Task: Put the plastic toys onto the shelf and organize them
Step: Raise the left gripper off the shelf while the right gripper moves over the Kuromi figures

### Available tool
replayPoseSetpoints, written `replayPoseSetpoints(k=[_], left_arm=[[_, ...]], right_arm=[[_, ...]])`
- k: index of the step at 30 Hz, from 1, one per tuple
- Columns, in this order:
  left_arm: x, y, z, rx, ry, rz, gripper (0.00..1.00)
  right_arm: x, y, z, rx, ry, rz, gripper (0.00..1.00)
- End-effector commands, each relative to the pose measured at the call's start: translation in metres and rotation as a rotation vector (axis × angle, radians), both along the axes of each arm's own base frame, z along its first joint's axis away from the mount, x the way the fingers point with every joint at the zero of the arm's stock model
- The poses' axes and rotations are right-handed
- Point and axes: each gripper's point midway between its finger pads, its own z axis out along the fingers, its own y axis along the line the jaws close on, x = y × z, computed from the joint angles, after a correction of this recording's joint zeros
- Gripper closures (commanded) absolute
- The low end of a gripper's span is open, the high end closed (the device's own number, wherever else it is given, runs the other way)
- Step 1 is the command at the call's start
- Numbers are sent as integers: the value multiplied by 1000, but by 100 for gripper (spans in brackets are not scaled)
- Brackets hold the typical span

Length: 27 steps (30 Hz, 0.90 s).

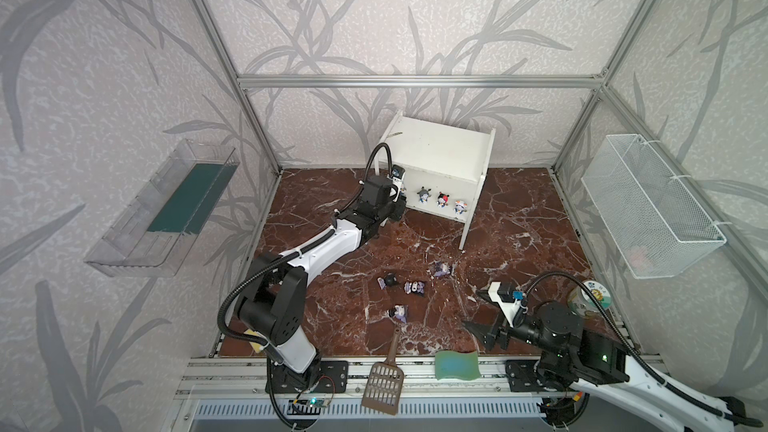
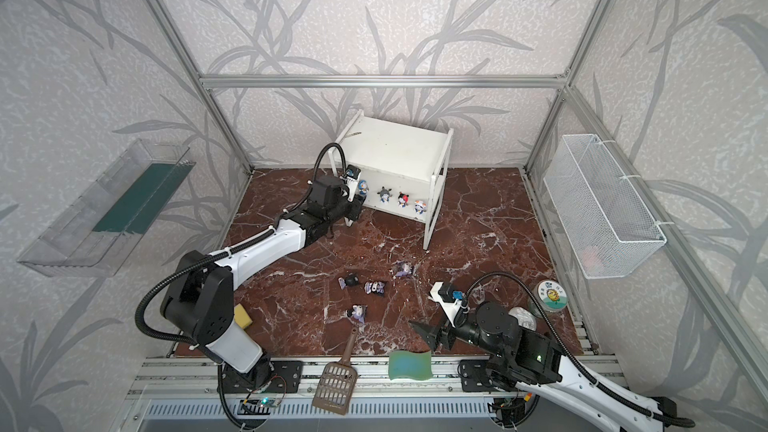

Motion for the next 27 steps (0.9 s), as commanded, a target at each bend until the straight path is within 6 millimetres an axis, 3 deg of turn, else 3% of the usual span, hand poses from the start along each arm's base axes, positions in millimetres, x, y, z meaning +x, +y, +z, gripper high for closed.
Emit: replayPoseSetpoints(k=[1,5,11,16,17,18,21,23,27], left_arm=[[-3,0,30,-52,-74,8,53],[-27,8,34,-51,-64,29,41],[-79,20,30,-97,-29,51,29],[-125,38,15,-144,72,74,22],[-135,41,12,-153,97,74,7],[-145,46,9,-163,126,81,4],[-171,57,7,-190,163,83,1],[-186,68,5,-185,187,95,1],[-207,84,10,-163,216,116,1]], right_arm=[[3,-2,-5,-4,15,-29,10],[14,-1,-19,-56,80,-96,11],[30,10,-50,-161,223,-187,12],[31,34,-67,-253,261,-126,24],[31,40,-69,-270,251,-93,27],[32,46,-71,-289,233,-70,30],[44,57,-75,-350,195,-50,31],[61,61,-79,-350,258,-55,33],[70,84,-88,-355,378,3,37]])
